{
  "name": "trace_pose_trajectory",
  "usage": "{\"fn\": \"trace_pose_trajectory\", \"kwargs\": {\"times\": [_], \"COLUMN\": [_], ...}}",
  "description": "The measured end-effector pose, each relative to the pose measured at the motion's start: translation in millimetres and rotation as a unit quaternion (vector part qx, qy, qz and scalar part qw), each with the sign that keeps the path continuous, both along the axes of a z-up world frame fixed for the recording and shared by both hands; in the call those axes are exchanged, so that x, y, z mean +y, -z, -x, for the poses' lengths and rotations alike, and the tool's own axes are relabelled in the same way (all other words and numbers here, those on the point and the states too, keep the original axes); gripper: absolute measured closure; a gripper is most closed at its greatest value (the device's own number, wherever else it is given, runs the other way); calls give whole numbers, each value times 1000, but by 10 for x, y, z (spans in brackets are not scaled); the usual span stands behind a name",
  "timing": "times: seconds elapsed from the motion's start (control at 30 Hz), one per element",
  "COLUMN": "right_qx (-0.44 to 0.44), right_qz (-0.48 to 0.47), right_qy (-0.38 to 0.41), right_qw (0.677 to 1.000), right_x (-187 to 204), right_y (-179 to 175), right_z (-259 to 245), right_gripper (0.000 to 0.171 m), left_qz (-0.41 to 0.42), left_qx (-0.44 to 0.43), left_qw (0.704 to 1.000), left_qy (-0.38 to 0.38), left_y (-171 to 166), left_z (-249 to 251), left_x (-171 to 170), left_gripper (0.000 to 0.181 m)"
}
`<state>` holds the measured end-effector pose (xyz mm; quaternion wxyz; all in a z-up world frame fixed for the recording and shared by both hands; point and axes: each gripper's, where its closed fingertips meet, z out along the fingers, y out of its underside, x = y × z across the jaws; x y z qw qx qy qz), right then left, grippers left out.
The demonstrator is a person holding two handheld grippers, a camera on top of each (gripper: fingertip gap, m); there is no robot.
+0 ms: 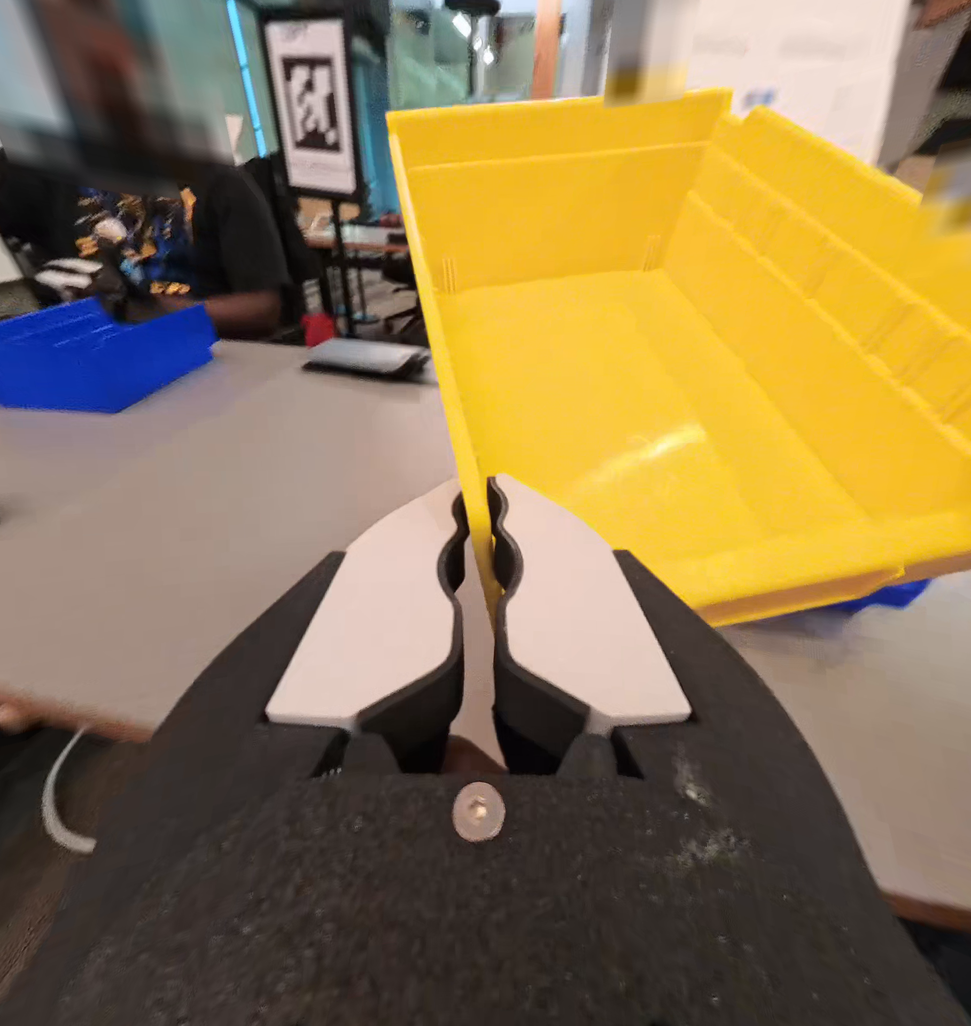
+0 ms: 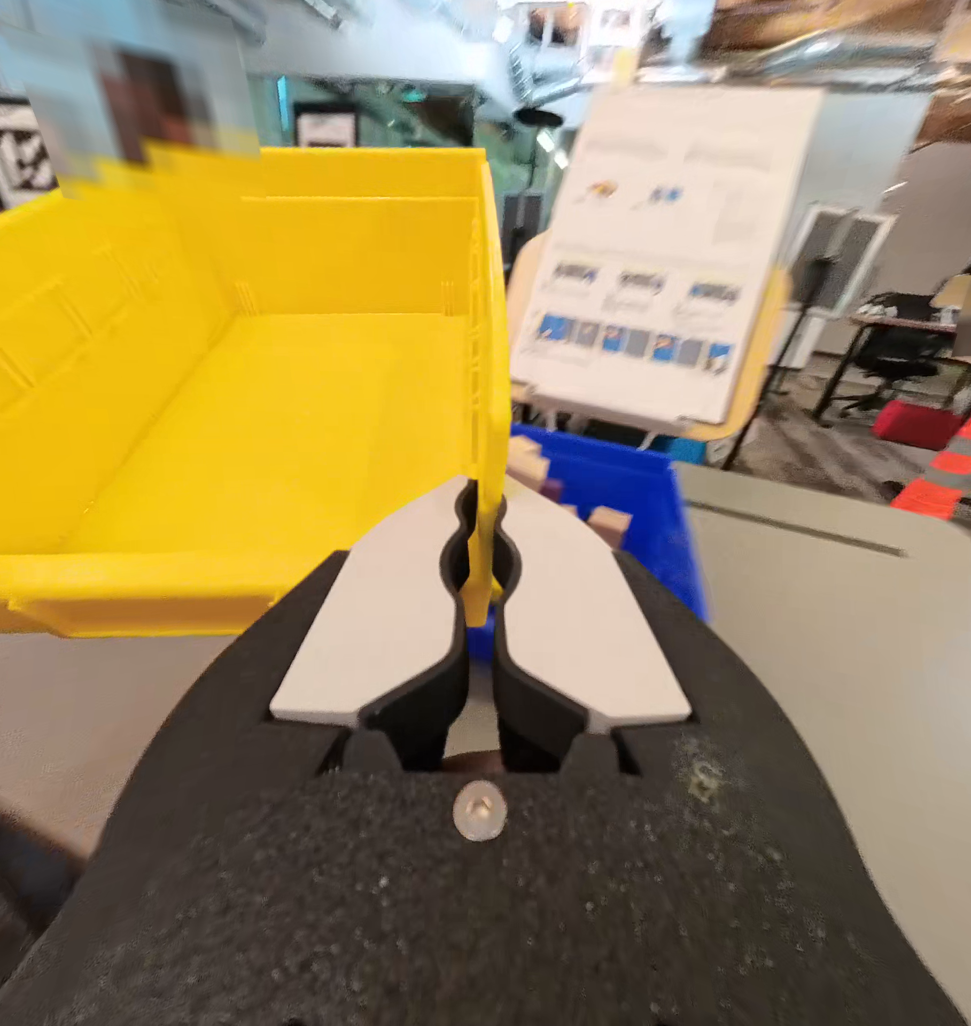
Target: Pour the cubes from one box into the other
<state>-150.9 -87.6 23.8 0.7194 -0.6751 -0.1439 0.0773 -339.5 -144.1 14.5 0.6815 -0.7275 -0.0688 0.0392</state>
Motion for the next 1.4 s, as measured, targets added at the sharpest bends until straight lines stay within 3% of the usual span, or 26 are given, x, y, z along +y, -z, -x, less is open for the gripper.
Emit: {"fn": "trace_pose_trajectory", "kwargs": {"times": [0.1,0.2,0.33,0.43,0.53,0.7,0.93,1.0,1.13,1.2,1.27,1.4], "right_qx": [26,52,65,22,35,23,98,83,11,37,48,30], "right_qz": [-3,27,87,152,217,259,262,265,253,207,152,127], "right_qy": [43,91,174,198,213,276,241,235,306,316,274,145], "right_qw": [999,994,979,968,952,925,929,932,918,925,948,981], "right_x": [230,475,723,889,946,1083,1177,1134,926,807,735,787], "right_y": [-332,-307,136,795,1382,1614,1633,1630,1397,1091,782,491], "right_z": [-744,-1767,-3132,-3830,-4255,-4675,-4661,-4593,-4793,-4778,-4536,-3505], "right_gripper": [170,170,169,169,168,162,165,166,125,127,128,128], "left_qz": [11,30,84,142,180,157,183,199,174,152,150,174], "left_qx": [-24,-5,29,18,13,35,59,44,52,54,48,77], "left_qw": [998,991,979,970,963,964,944,937,929,931,939,966], "left_qy": [57,127,185,198,201,213,267,283,323,326,307,176], "left_y": [-392,-473,75,659,1083,1379,1404,1354,911,655,515,591], "left_z": [-696,-1703,-3047,-3753,-4185,-4574,-4624,-4569,-4249,-3828,-3212,-1636], "left_x": [425,825,1330,1613,1746,1851,1874,1837,1582,1424,1345,1455], "left_gripper": [177,175,175,176,177,175,168,157,140,140,140,136]}}
